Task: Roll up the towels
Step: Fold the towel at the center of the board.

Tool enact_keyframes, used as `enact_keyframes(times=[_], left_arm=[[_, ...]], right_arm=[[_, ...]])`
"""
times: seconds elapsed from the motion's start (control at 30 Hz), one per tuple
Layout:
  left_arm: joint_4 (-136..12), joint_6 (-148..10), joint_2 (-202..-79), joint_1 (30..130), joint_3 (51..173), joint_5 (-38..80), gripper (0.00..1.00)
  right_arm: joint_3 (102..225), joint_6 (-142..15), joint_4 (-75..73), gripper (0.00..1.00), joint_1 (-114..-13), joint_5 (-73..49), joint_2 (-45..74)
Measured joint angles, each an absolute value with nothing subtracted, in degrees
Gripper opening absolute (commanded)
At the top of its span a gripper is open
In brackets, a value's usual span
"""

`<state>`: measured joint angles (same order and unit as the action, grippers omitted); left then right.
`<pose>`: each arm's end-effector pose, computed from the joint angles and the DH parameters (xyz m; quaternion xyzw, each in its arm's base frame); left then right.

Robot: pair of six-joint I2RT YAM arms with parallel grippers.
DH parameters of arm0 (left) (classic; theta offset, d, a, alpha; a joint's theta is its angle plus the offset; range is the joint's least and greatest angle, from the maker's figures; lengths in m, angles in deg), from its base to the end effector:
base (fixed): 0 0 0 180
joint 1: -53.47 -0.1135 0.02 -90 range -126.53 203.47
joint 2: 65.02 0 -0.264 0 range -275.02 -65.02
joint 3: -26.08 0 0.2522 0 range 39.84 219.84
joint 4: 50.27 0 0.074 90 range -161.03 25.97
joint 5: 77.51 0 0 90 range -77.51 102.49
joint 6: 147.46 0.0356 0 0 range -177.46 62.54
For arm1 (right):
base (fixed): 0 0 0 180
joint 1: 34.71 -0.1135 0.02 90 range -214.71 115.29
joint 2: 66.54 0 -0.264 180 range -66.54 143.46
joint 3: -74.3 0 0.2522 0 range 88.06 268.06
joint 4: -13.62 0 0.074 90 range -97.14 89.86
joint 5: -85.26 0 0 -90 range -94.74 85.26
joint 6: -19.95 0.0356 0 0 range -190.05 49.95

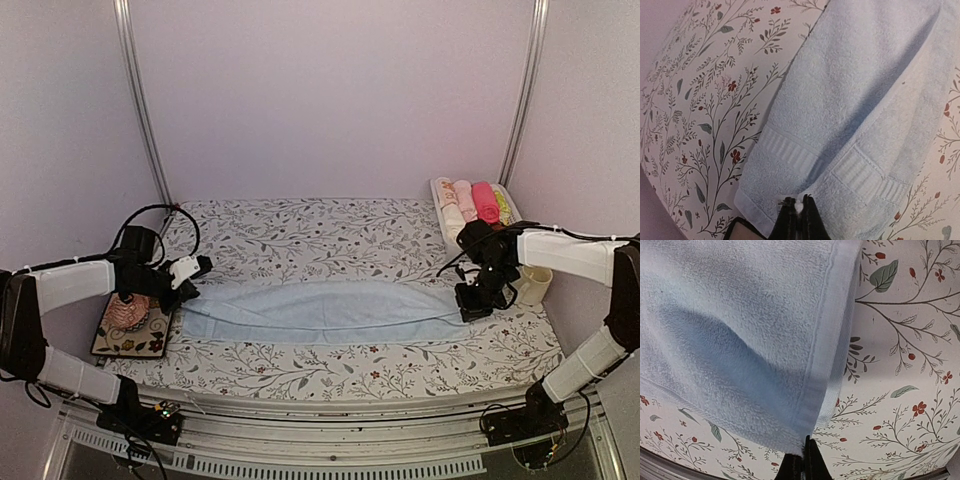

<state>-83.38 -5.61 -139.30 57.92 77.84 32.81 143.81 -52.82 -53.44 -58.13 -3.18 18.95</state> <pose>0.2404 -0.0311 0.1824 0.4896 0.8046 -0.0374 0.3340 0.2344 0.1005 0.1985 -0.0531 0.9967 0.0083 0.0616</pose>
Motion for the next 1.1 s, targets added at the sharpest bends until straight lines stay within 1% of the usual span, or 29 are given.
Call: enact_keyframes(times=[0.27, 0.57, 0.97, 1.0, 1.03, 1.07, 1.1], left_arm=[[-83.64, -5.15, -139.32, 57.11, 77.84, 31.21, 0.0], [-85.13, -5.22, -138.77, 56.67, 77.84, 31.26, 0.0], [-87.21, -5.15, -136.63, 57.13, 77.82, 31.56, 0.01], [-87.32, -5.15, -136.63, 57.29, 77.82, 31.5, 0.02], [-87.43, -5.15, -136.63, 57.4, 77.82, 31.45, 0.03], [-87.51, -5.13, -136.63, 57.51, 77.82, 31.43, 0.05], [-87.58, -5.13, -136.63, 57.59, 77.82, 31.34, 0.09]], right_arm=[[143.57, -50.72, -54.42, 0.02, -61.65, -0.67, 18.45], [141.4, -45.25, -57.66, 0.02, -61.83, 2.81, 12.55], [140.46, -43.94, -57.94, 0.03, -62.02, 2.2, 13.01], [140.18, -43.94, -57.81, 0.04, -62.11, 2.09, 13.07], [139.96, -43.96, -57.77, 0.09, -62.15, 2.0, 13.07], [139.77, -43.96, -57.79, 0.16, -62.2, 1.96, 13.07], [139.7, -43.99, -57.79, 0.26, -62.24, 1.8, 13.11]])
